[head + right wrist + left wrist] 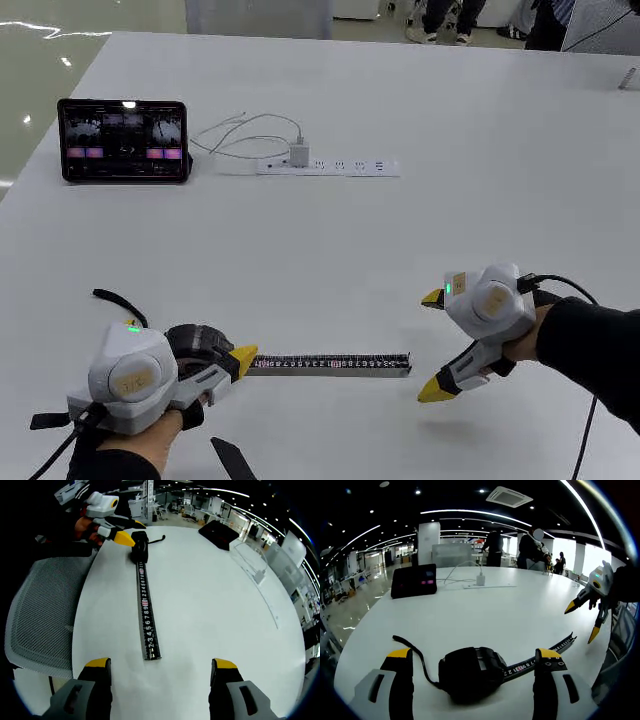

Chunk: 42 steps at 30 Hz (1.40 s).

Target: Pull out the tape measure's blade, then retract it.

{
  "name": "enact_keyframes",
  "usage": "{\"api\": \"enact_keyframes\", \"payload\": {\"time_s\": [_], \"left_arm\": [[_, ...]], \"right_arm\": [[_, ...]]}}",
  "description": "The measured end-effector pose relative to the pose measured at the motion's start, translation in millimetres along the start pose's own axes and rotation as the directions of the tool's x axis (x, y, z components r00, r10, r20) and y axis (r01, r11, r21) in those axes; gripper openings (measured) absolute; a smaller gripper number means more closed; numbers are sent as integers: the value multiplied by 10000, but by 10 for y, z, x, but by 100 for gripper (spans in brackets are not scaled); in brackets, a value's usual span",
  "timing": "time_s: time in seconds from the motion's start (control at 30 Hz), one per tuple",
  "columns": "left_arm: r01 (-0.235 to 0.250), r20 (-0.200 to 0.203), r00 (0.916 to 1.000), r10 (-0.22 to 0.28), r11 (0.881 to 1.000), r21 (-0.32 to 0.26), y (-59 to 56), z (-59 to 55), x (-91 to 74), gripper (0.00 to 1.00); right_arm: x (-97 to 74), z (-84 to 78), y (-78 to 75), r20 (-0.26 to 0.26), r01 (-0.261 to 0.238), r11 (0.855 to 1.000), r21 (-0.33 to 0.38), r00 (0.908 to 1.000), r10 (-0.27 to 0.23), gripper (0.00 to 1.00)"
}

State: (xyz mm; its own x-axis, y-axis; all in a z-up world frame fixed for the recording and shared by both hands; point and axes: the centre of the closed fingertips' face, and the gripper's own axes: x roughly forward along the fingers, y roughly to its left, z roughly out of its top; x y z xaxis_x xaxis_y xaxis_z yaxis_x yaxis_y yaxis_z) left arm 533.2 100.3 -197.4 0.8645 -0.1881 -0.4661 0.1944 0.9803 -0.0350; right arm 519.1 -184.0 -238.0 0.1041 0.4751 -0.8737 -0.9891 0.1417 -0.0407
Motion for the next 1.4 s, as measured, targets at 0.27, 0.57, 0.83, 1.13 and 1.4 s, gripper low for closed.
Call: {"api": "enact_keyframes", "payload": {"time_s": [0.27, 0.57, 0.83, 1.13, 1.4], "left_arm": [[-146, 218, 9997, 142, 9997, 173, 27, -22, 1, 99], [-213, 354, 9992, 203, 9994, 264, 37, -9, 14, 99], [-313, 185, 9993, 313, 9995, 3, 43, -79, 36, 99], [-348, 220, 9991, 349, 9994, -42, 57, -66, 46, 99], [-418, 246, 9988, 420, 9991, -93, 62, -59, 49, 99]], "right_arm": [[123, -36, -6, -272, -323, 9989, -350, 9991, 314, 60], [209, -27, 27, -438, -658, 9959, -624, 9970, 631, 48], [263, -65, 81, -461, -882, 9949, -498, 9952, 859, 34], [282, -46, 132, -421, -1102, 9921, -598, 9933, 1078, 22], [281, -63, 126, -503, -1035, 9910, -843, 9938, 995, 13]]}}
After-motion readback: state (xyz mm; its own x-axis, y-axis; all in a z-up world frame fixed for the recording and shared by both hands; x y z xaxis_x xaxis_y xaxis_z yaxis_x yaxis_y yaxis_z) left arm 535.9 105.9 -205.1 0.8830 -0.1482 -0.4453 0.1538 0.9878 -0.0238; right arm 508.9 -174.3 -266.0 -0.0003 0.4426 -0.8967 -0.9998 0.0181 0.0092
